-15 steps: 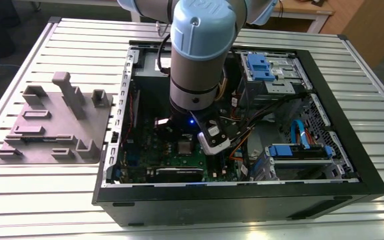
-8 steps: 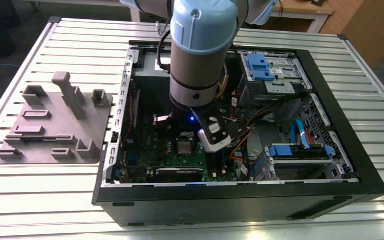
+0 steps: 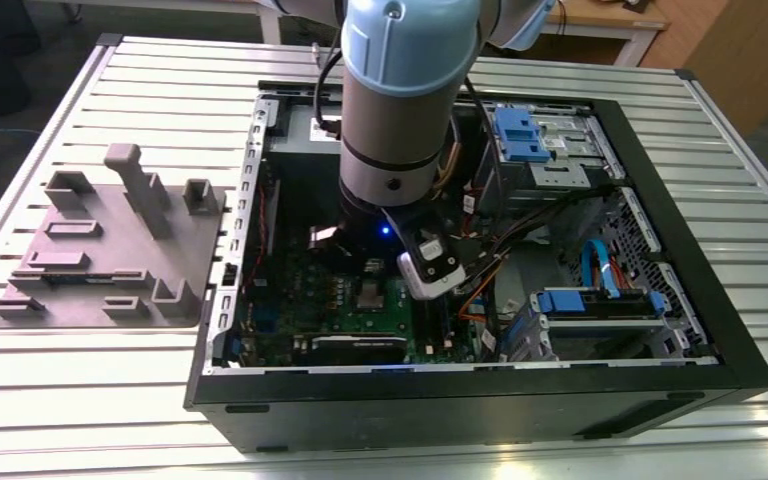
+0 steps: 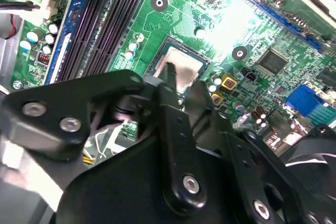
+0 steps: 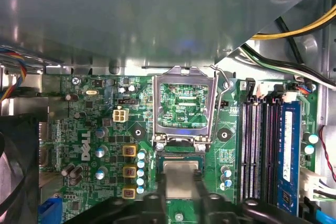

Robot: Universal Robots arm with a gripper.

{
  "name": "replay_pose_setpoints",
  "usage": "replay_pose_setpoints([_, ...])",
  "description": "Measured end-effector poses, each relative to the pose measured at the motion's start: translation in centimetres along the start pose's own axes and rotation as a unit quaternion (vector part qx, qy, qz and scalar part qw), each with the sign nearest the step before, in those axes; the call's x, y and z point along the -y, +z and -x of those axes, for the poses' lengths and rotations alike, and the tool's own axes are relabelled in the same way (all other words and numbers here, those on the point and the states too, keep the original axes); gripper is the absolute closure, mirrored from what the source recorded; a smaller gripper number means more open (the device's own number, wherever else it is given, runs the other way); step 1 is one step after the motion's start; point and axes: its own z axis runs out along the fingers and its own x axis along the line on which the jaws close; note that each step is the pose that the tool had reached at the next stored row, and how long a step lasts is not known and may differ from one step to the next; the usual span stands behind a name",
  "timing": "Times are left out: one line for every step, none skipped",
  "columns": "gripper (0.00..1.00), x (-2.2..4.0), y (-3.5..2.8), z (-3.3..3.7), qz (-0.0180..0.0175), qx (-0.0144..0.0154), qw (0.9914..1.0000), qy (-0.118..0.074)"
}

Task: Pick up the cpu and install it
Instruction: 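Place the cpu into insertion slot, then close the cpu cover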

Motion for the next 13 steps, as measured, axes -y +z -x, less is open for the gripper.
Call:
replay_pose_setpoints([0.66, 0.00, -0.01, 0.00, 0.0000, 0.0000, 1.00000, 0.000])
replay_pose_setpoints([0.72, 0.00, -0.02, 0.00, -0.0001, -0.0001, 1.00000, 0.000])
replay_pose_setpoints([0.78, 0.00, -0.02, 0.00, -0.0001, -0.0001, 1.00000, 0.000])
replay_pose_setpoints([0.78, 0.00, -0.02, 0.00, -0.0001, -0.0001, 1.00000, 0.000])
replay_pose_setpoints([0.84, 0.00, -0.02, 0.00, -0.0001, -0.0001, 1.00000, 0.000])
replay_pose_setpoints([0.84, 0.00, -0.03, 0.00, -0.0001, -0.0001, 1.00000, 0.000])
replay_pose_setpoints([0.89, 0.00, -0.03, 0.00, -0.0001, -0.0001, 1.00000, 0.000])
replay_pose_setpoints([0.90, 0.00, -0.03, 0.00, -0.0001, -0.0001, 1.00000, 0.000])
replay_pose_setpoints([0.90, 0.00, -0.04, 0.00, -0.0001, -0.0001, 1.00000, 0.000])
replay_pose_setpoints([0.90, 0.00, -0.04, 0.00, -0.0001, -0.0001, 1.00000, 0.000])
replay_pose_setpoints([0.90, 0.00, -0.05, 0.00, -0.0002, -0.0001, 1.00000, 0.000])
replay_pose_setpoints([0.90, 0.00, -0.05, 0.00, -0.0001, -0.0001, 1.00000, 0.000])
replay_pose_setpoints([0.90, 0.00, -0.09, 0.00, -0.0001, -0.0001, 1.00000, 0.000])
